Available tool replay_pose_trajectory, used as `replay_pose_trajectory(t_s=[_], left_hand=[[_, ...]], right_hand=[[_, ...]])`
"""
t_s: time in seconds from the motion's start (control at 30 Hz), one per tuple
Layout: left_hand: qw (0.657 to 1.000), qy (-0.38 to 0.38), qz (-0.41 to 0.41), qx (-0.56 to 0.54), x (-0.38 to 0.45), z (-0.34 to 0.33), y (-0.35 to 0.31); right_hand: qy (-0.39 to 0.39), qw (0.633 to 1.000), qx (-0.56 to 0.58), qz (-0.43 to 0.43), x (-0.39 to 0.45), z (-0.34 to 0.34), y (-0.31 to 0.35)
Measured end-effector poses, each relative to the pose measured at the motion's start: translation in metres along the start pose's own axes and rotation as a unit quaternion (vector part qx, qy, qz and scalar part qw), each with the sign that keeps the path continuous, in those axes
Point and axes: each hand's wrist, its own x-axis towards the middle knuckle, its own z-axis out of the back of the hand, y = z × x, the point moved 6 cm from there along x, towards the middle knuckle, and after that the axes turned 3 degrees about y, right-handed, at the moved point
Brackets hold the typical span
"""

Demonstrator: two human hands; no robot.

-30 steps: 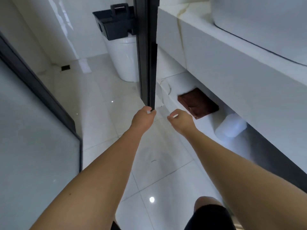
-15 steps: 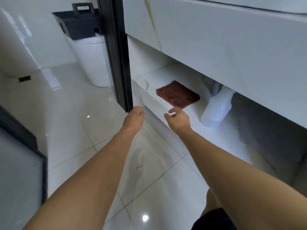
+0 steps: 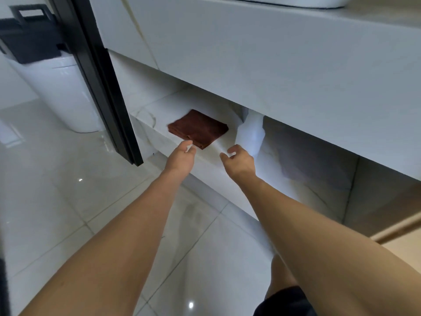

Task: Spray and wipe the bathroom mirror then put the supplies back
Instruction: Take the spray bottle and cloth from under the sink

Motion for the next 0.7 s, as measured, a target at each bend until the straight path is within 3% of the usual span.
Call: replay_pose_trajectory(t_s=[0.2,0.4,0.53,0.7], left_hand=[[0.999,0.024,-0.021,-0.019,0.007,-0.028,-0.01],[0.998,0.055,-0.024,-0.026,0.007,-0.043,-0.016],[0.994,0.064,0.004,-0.084,0.009,-0.044,-0.013],[0.991,0.07,-0.003,-0.115,0.011,-0.048,-0.013]], right_hand=[[-0.065,0.997,-0.001,-0.046,0.008,0.034,-0.032],[-0.155,0.979,0.111,-0.067,0.023,0.064,-0.045],[-0.121,0.964,0.234,-0.04,0.038,0.059,-0.045],[-0.052,0.969,0.241,0.005,0.053,0.053,-0.036]])
